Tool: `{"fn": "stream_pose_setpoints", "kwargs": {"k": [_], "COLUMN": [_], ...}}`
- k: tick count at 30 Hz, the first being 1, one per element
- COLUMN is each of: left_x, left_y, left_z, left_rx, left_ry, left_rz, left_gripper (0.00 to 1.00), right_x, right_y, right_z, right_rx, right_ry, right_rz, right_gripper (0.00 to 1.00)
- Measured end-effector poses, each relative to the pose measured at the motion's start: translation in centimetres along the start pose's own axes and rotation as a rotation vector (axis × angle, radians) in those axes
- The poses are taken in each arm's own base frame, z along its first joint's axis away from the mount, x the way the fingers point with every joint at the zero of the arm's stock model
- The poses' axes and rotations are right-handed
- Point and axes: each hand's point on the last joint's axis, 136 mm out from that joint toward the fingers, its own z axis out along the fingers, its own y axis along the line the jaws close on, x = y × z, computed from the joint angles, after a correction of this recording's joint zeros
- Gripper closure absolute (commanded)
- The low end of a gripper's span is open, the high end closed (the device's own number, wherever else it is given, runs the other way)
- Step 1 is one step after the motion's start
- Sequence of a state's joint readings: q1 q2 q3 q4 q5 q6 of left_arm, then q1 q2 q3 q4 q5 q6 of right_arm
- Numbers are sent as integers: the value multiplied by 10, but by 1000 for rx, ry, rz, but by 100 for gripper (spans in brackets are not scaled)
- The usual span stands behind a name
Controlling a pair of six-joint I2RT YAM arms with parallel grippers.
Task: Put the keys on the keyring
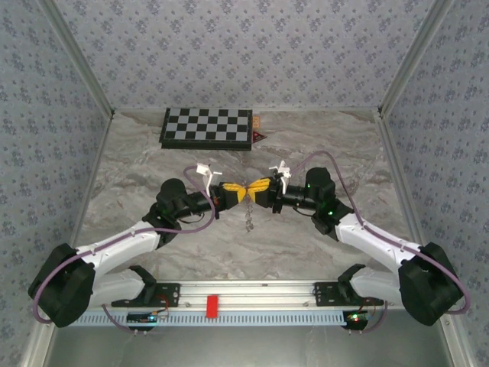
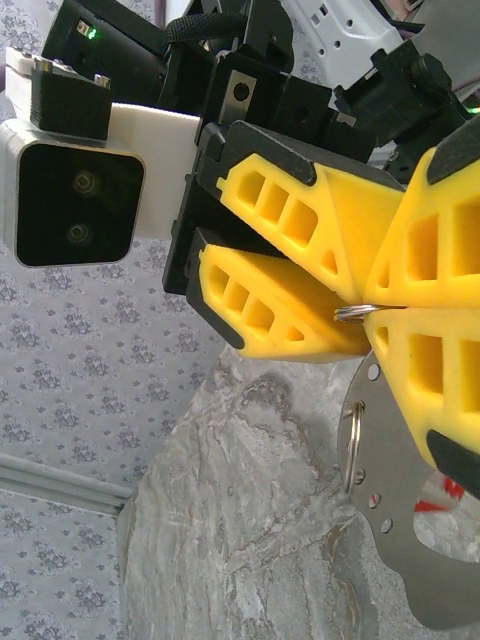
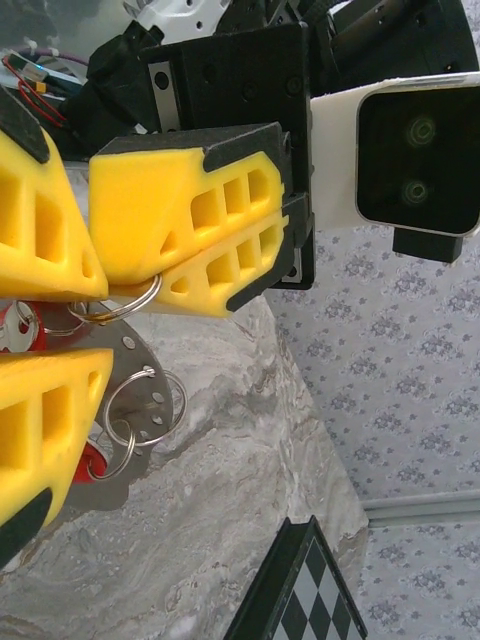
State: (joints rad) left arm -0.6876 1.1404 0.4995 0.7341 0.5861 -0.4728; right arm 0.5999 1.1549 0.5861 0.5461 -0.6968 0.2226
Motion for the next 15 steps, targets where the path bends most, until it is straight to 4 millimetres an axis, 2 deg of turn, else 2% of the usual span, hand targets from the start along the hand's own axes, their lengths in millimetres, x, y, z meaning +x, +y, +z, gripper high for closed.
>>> {"fn": "stream_pose_setpoints", "kwargs": {"k": [11, 13, 15], "left_x": [1, 2, 1], "left_y": [1, 2, 3], "left_z": [1, 1, 1], "left_rx": [-4, -6, -9], "left_ry": [3, 3, 3], "left_rz": [-3, -4, -4], "left_gripper": [100, 100, 100], "right_x": [3, 3, 3], "right_y": [1, 2, 2], "right_z": [5, 6, 6], "right_rx": [-34, -39, -42], "right_ry": [12, 14, 15], "right_rz": [21, 25, 28], "right_gripper": [83, 88, 100]}}
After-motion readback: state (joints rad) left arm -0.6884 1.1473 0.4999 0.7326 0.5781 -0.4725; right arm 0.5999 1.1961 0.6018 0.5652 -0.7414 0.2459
